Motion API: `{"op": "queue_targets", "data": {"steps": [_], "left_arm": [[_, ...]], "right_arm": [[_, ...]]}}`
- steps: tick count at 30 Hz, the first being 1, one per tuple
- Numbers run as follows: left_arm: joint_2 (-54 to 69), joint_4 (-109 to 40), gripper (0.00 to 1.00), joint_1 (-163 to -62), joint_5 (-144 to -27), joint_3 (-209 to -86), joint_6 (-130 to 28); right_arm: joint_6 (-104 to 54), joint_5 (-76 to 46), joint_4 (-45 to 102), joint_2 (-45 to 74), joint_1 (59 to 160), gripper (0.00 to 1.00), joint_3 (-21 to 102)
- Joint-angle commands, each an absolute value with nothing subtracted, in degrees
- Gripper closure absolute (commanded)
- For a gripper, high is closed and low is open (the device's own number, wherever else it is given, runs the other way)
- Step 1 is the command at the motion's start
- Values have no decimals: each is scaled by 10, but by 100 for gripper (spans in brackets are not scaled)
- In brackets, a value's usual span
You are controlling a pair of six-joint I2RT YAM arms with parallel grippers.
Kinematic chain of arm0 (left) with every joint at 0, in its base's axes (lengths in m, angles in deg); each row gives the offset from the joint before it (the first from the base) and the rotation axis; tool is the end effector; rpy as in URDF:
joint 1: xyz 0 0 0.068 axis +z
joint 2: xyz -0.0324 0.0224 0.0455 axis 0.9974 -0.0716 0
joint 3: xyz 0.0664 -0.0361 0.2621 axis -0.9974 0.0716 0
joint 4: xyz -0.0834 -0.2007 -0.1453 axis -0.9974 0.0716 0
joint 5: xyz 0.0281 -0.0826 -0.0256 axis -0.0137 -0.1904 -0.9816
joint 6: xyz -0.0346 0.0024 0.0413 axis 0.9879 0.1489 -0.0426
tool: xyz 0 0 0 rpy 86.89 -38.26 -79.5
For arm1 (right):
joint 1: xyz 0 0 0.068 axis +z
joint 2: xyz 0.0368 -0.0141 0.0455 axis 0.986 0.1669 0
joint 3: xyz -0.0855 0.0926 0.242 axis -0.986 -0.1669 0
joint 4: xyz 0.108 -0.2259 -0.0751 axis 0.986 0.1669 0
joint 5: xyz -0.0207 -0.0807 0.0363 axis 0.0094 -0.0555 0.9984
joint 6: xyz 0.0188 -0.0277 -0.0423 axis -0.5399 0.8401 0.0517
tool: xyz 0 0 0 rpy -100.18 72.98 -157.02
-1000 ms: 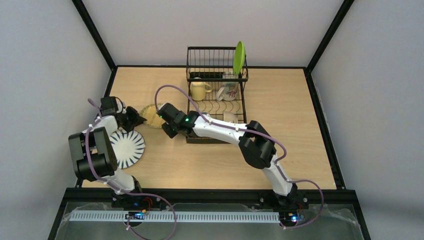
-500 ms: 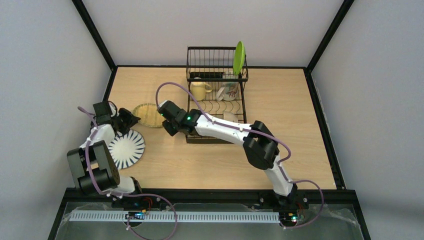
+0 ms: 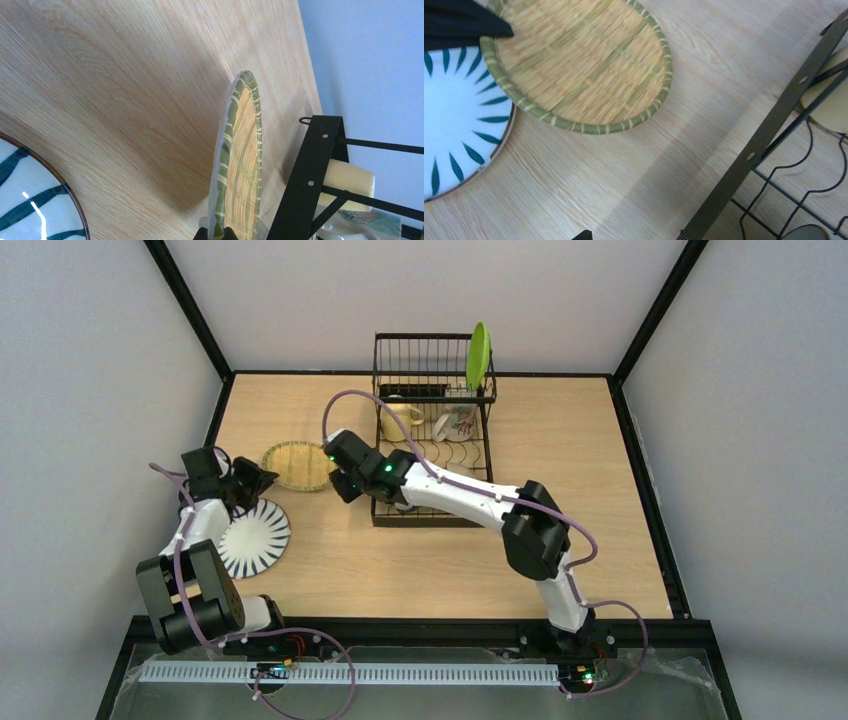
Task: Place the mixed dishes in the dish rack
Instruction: Grab the plate from the center of the board, then pass from the left arm to the right
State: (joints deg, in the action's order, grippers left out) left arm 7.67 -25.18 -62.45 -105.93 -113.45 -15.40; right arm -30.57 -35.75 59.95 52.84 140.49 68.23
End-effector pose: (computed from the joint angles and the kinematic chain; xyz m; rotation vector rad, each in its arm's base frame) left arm 0.2451 0.0875 0.1937 -1.1507 2.0660 -0.7924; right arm 0.2432 0.4072 0.2548 -0.8746 2.2400 0.3344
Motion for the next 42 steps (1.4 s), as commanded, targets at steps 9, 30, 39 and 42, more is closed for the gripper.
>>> {"op": "queue_targets", "data": {"steps": [9,30,39,42], "left_arm": [[136,-302,98,-612,-1092,-1105,-97],[257,-351,98,-609,-1138,-1094,13],[268,-381,98,-612,-1155,-1094,52],[269,-391,98,-613,-1157,-1095,61]], "right_arm": [[-436,-227,565,458,1352,0,687],[-609,-84,465,441,1301,0,666],[-628,-71,429,443,1278,0,648],[-636,-61,408,443,1265,0,638]]}}
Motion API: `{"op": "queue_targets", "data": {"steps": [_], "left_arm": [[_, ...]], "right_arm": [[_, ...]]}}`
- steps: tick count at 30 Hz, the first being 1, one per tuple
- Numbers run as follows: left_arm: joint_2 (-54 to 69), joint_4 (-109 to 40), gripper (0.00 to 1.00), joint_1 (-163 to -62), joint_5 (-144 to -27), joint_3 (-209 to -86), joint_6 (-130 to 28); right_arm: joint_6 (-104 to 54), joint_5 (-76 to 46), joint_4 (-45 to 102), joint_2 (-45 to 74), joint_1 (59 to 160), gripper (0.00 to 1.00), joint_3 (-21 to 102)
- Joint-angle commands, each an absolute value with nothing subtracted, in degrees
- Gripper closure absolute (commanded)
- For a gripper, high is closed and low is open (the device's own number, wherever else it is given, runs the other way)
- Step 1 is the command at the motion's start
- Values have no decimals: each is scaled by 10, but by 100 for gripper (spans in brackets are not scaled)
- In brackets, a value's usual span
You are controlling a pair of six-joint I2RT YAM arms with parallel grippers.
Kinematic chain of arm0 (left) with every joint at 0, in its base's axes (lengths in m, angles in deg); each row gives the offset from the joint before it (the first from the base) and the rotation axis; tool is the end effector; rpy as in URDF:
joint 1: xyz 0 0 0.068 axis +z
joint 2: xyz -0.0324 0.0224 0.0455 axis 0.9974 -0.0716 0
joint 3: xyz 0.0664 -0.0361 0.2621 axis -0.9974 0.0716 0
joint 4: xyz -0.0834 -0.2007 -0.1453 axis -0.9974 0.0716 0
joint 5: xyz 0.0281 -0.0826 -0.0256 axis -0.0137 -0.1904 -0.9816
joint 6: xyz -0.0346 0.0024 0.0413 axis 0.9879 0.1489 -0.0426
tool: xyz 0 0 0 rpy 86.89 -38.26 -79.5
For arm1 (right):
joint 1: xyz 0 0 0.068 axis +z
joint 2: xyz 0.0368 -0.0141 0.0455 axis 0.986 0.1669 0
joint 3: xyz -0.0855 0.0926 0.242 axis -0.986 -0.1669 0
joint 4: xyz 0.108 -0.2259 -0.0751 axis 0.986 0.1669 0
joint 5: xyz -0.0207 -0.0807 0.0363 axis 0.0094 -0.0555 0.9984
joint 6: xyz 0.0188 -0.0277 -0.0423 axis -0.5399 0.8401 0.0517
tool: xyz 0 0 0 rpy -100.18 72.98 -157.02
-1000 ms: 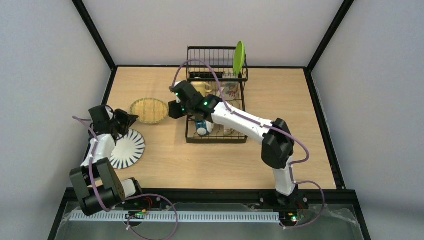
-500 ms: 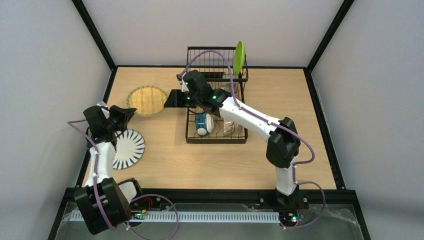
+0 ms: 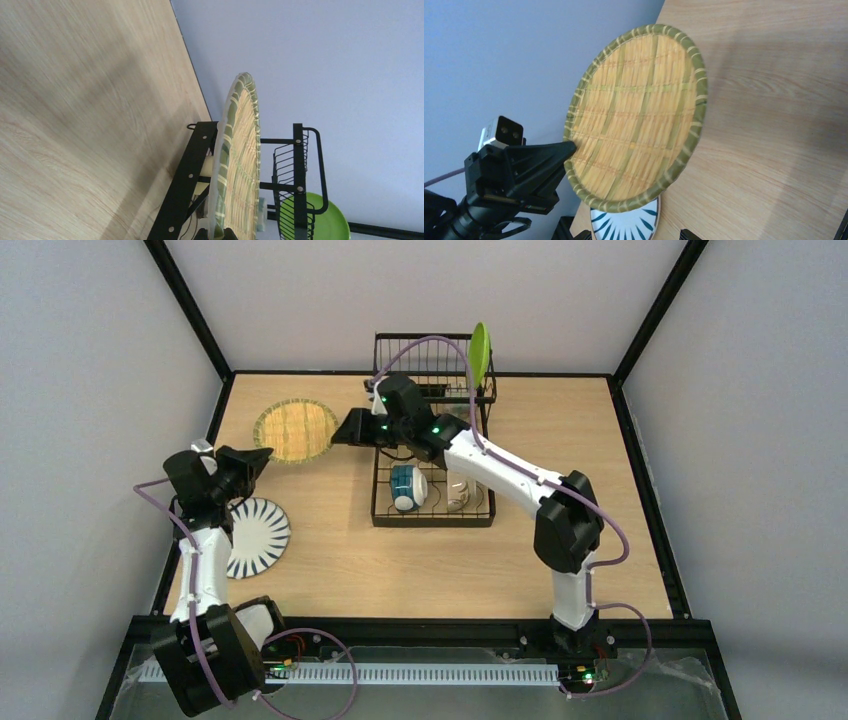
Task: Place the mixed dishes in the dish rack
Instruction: Pass from the left arm to the right
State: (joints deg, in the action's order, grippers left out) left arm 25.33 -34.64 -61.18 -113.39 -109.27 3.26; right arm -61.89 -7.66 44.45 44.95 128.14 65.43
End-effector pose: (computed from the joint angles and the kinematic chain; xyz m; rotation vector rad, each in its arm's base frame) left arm 0.2116 0.0741 0.2541 -1.0962 1.7086 -1.0786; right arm 0.3053 0.3501 0.3237 -0.2647 2.2627 1.2080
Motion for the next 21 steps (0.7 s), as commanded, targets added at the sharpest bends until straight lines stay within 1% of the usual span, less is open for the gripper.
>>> {"op": "queue_targets", "data": {"steps": [1,21], "left_arm": [[271,-393,98,-613,-1158,-1094,64],[283,-421,98,-632,-1172,-1087,97]], "right_arm": [[-639,-55,399,443,1261,0,634],[-675,9,321,492,1245,0,633]]}}
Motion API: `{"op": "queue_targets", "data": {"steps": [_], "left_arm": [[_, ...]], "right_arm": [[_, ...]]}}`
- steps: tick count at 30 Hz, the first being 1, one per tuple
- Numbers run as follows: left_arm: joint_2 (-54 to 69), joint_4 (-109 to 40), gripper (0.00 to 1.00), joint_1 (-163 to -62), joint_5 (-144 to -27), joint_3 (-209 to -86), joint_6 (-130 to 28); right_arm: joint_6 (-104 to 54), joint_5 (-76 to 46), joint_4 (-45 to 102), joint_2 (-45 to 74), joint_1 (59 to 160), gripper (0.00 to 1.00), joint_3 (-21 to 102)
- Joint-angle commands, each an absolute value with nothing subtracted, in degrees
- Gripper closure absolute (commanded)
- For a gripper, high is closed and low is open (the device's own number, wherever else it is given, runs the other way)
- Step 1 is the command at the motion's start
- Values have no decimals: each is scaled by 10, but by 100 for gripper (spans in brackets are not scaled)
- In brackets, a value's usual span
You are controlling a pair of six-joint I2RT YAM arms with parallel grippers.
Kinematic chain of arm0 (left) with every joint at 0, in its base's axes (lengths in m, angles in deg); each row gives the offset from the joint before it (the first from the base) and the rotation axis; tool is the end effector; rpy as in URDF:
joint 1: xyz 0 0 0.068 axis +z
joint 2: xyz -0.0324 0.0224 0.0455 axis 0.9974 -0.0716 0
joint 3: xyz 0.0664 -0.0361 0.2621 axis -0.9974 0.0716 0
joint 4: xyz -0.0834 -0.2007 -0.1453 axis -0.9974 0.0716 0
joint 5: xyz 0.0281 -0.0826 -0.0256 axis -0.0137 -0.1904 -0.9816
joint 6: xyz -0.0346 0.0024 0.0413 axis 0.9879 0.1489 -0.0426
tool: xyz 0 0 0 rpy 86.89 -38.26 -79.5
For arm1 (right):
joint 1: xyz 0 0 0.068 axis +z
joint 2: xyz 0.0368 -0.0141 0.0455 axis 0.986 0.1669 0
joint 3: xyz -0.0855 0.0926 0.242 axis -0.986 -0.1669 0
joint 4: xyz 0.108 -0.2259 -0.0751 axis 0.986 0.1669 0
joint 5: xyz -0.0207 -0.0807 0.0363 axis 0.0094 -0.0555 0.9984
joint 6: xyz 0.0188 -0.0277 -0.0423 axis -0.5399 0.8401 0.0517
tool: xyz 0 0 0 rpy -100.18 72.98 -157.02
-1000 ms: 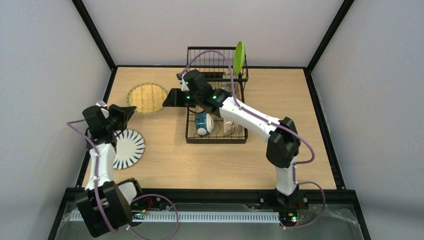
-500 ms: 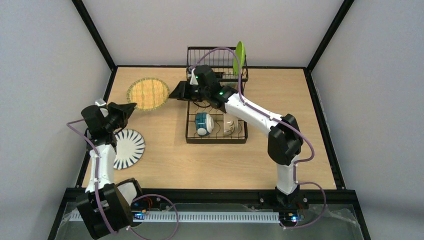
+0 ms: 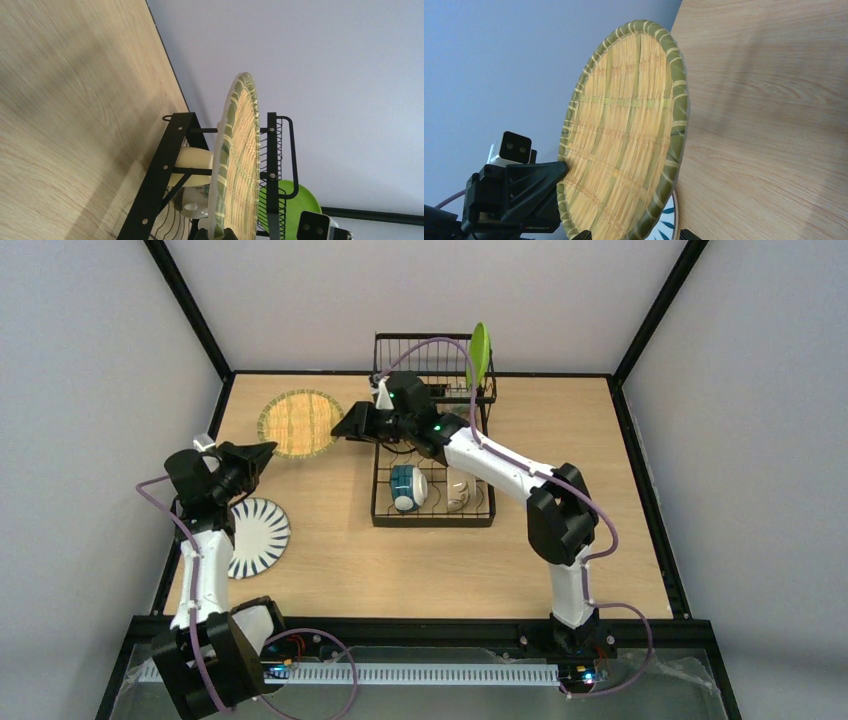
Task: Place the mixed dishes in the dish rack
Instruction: Pass from the left arm to the right
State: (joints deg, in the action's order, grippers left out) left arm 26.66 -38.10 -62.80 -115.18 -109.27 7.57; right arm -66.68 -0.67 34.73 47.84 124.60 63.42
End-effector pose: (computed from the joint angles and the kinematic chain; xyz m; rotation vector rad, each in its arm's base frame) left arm 0.2121 0.0665 0.2649 -1.0518 1.6693 -1.1687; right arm 0.3343 0.3440 0.3058 -0.2073 2.2182 1.3733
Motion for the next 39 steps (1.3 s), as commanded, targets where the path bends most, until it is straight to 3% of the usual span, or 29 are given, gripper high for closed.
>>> {"op": "queue_targets", "data": {"steps": [1,29,34,39], "left_arm": [[285,-422,98,-633,-1172,-1087,98],[331,-452,98,-685,-1178,-1069,125],[329,-449,98,-687,-1176,-1068,122],[323,-445,98,-686,-1169,-1067,118]], "right_arm": [[-677,10,317,492,1244,0,633],[-722,31,216,523,1242,3,628],[-714,23,230,512,1242,30,624],[-705,25,249,504,1242,85,619]]}}
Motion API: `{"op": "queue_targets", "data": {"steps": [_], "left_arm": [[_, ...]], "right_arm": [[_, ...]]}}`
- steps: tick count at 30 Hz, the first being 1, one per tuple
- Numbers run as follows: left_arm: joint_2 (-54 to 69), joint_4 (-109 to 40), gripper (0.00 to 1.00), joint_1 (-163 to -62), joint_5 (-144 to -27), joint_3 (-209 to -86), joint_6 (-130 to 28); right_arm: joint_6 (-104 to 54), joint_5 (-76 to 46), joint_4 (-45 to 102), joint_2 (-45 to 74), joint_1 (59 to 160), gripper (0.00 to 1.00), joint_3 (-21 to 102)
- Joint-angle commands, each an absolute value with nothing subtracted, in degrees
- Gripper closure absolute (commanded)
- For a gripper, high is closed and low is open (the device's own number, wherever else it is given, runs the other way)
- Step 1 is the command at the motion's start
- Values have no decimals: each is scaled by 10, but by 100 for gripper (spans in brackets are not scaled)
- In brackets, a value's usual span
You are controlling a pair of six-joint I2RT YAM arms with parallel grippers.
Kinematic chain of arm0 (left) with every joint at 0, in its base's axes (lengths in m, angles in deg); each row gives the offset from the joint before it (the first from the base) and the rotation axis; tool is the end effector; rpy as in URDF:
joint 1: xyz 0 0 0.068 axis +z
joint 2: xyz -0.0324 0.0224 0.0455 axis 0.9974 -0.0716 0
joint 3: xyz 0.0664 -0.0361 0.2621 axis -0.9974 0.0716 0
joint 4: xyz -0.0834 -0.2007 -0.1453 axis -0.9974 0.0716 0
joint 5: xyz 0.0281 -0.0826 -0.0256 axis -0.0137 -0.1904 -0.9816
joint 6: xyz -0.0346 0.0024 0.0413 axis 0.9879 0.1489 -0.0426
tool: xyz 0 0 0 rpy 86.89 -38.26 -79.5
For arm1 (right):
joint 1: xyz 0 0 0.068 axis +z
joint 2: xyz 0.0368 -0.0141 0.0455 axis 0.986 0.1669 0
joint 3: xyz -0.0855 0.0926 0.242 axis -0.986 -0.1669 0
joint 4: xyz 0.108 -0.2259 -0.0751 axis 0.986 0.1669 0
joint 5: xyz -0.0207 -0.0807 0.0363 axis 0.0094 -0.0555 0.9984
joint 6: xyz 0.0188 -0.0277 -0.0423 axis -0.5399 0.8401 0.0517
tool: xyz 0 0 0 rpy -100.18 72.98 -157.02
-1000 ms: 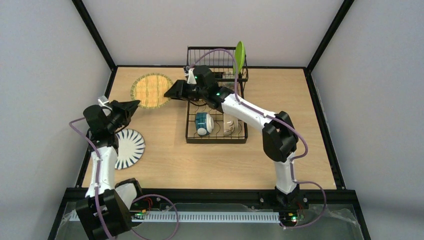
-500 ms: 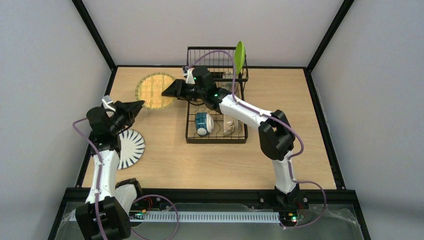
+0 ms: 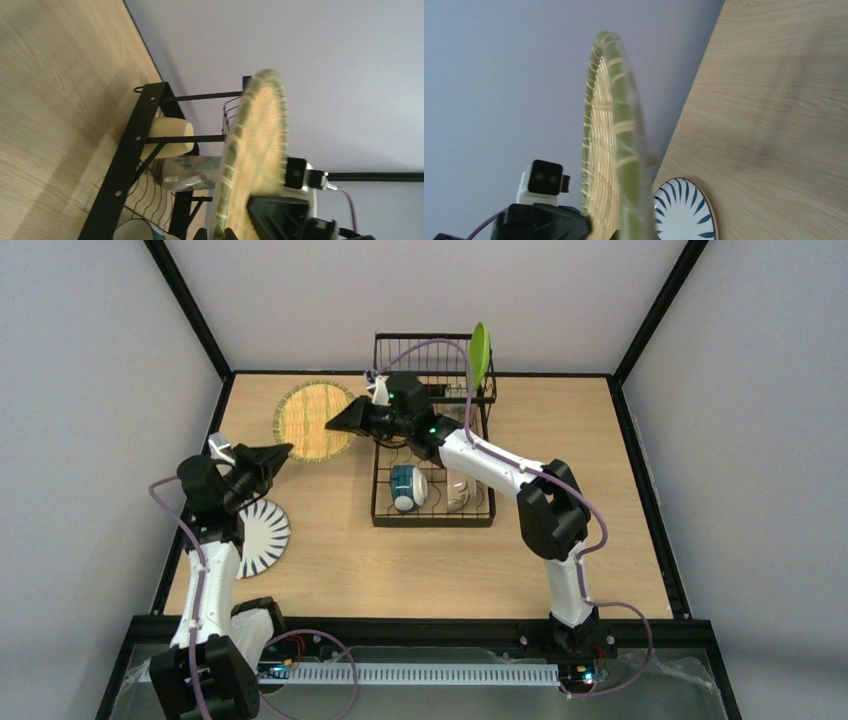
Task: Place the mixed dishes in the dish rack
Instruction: Pass from the left arm to the right, then insert the plate into the dish rack.
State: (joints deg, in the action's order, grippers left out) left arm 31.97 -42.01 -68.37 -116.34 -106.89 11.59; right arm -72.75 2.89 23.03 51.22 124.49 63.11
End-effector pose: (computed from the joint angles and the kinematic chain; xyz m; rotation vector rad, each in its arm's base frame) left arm 0.2028 0.0404 0.2752 -0.9243 1.6569 -1.2915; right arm 0.3456 0.3565 0.2972 -0.1793 2.1173 1.5466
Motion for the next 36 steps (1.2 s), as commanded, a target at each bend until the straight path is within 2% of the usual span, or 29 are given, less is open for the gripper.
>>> {"op": "queue_targets", "data": {"steps": [1,2,3,5,11,13,14,30,33,34,36], "left_arm": [[322,-442,98,-686,-1168,-1067,117],[321,-439,98,-685,-1167,-1068,115],[321,-430,98,-684,-1164,-1068,110],[321,-411,88,-684,-1159,-1070,102],[323,-400,21,-674,-1157,-1059,101],[321,-400,5,-673,-1157,-1058,102],[319,-401,1,-673,-1157,-1059,103],[283,-390,1,-666,-1160,-1065,83],[271,-389,1,-667,-1157,-1066,80],[255,-390,1,-667,-1157,-1067,71],[241,-390,1,-670,-1159,-1070,61]], "right_arm": [[-703,25,253,503,1242,94,619],[-701,26,257,502,1242,99,620],[-699,26,259,501,1242,100,620],[-696,29,261,498,1242,100,621],[-684,34,276,493,1242,100,633],[-680,35,277,487,1242,100,634],[-677,34,277,485,1242,100,636],[-595,-20,415,487,1242,100,822],[-561,-59,466,497,1242,100,888],[-511,-121,512,504,1243,100,954],[-478,-167,527,498,1242,100,973]]}}
